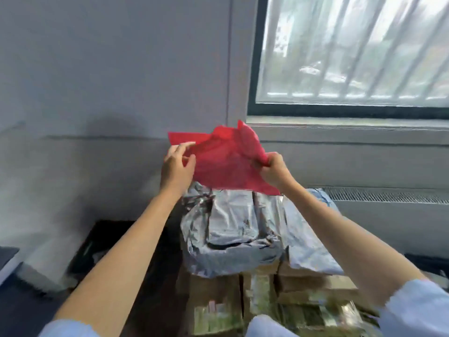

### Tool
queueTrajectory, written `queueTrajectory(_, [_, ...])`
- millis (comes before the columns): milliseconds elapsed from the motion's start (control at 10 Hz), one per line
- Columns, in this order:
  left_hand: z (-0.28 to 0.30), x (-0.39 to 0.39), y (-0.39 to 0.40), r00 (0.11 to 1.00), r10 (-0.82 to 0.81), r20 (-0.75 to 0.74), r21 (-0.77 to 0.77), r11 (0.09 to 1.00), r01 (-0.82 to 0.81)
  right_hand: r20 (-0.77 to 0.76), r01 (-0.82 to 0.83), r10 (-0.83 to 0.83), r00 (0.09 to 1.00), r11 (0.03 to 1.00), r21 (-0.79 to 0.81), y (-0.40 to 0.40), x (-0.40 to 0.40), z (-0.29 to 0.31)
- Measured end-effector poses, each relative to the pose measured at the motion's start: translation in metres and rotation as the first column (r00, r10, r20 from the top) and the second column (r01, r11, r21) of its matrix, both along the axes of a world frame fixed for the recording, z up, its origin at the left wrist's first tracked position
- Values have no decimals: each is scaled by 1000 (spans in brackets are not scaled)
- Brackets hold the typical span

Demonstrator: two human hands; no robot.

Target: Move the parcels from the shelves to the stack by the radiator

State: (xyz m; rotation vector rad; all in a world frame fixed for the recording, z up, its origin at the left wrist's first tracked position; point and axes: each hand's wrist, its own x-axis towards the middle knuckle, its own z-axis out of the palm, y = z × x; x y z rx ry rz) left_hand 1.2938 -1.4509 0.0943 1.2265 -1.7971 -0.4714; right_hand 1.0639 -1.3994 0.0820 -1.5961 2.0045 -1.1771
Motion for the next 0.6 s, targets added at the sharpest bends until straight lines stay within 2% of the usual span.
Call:
queueTrajectory(100, [-3, -60, -3, 964, -209, 162, 137, 973, 188, 15, 196, -197, 980, 964, -178, 32, -75, 15])
queueTrajectory(200, [-15, -107, 8, 881, -386, 274, 256, 912, 320, -124, 197, -249, 960, 924, -328, 68, -127, 9])
queueTrajectory(300, [-31, -138, 18, 823, -464, 327, 319, 874, 366, -367, 195, -325, 871, 916, -349, 95, -160, -24])
queueTrajectory(400, [-48, -149, 25, 764, -522, 380, 389, 839, 380, -590, 141, -244, 770, 966, -216, 116, -178, -75])
queueTrajectory(500, [-54, -143, 33, 678, -580, 452, 455, 804, 384, -601, 81, 209, 771, 905, 418, 134, -184, -120])
queueTrajectory(600, [-56, -129, 32, 649, -589, 481, 496, 793, 353, -481, 155, 293, 826, 704, 693, 144, -184, -152])
